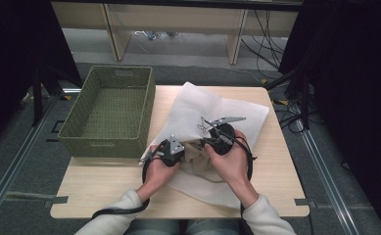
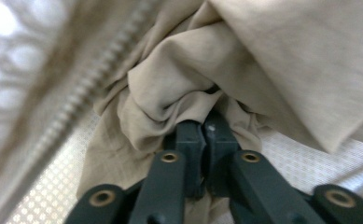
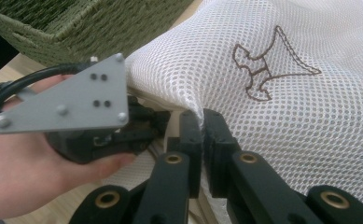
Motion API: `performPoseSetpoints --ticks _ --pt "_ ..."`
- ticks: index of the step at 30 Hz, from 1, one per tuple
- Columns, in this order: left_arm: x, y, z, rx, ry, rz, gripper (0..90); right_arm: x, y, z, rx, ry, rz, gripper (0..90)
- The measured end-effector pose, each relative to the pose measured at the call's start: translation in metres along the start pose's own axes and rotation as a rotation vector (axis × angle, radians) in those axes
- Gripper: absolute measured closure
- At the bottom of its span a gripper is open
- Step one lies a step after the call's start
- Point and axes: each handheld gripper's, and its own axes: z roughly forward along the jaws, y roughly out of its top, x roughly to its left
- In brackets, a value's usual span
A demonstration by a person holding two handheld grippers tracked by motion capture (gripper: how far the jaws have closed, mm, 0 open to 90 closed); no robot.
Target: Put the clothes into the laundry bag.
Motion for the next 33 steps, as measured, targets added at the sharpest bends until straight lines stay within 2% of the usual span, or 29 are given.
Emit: performPoseSetpoints --ticks 2,3,4,5,7,8,9,11,14,15,16,20,23,27,29,30,33 --pt "-0.001 -0.001 -0.001 -0.010 -0.016 -0.005 77.1 0.000 0.000 0.000 -0.002 -0.009 0.005 87.8" --pt "-0.001 -0.002 -0.002 -0.005 -0.025 0.011 72.5 0.000 0.000 0.000 0.000 -0.006 0.000 87.8" --pt "-0.002 -0.003 -0.003 -0.007 -0.036 -0.005 67.9 0.002 0.000 0.000 0.004 -0.012 0.008 87.8" --pt "-0.003 -0.004 -0.005 -0.005 -0.041 -0.001 63.1 0.002 0.000 0.000 0.011 -0.005 0.010 87.8" --pt "-0.005 -0.005 -0.011 -0.017 -0.057 -0.011 55.0 0.003 -0.001 0.002 -0.012 -0.015 0.003 87.8" --pt "-0.005 -0.005 -0.014 -0.020 -0.058 -0.007 52.2 0.004 0.000 0.001 0.010 -0.023 0.012 87.8" --pt "-0.006 -0.006 -0.016 -0.039 -0.062 -0.020 49.9 0.004 0.000 0.001 0.008 -0.022 0.012 87.8" --pt "-0.006 -0.007 -0.024 -0.040 -0.072 -0.030 46.7 0.004 -0.001 0.001 0.014 -0.021 0.014 87.7" --pt "-0.006 -0.010 -0.034 -0.050 -0.080 -0.016 45.1 0.004 -0.001 0.002 -0.001 -0.019 0.018 87.7" --pt "-0.006 -0.010 -0.038 -0.041 -0.091 -0.014 45.1 0.004 -0.001 0.002 -0.003 -0.018 0.017 87.7" --pt "-0.007 -0.011 -0.040 -0.054 -0.088 -0.026 45.1 0.004 -0.001 0.002 -0.004 -0.019 0.017 87.8" --pt "-0.008 -0.013 -0.049 -0.044 -0.105 0.001 45.4 0.003 -0.001 0.000 0.026 -0.009 0.001 87.7" --pt "-0.011 -0.016 -0.052 -0.050 -0.108 0.010 48.1 0.003 -0.001 0.000 0.027 -0.008 0.000 87.7" --pt "-0.017 -0.018 -0.047 -0.019 -0.131 0.039 59.6 0.003 -0.001 0.000 0.019 -0.016 0.009 87.6" --pt "-0.017 -0.017 -0.042 0.008 -0.144 0.043 67.4 0.003 -0.001 0.001 0.022 -0.010 -0.007 87.6" --pt "-0.019 -0.017 -0.038 0.004 -0.151 0.026 70.0 0.003 -0.001 0.001 0.019 -0.012 -0.011 87.6" --pt "-0.018 -0.015 -0.027 0.025 -0.146 0.015 77.8 0.004 -0.002 0.003 0.006 -0.021 0.002 87.3"
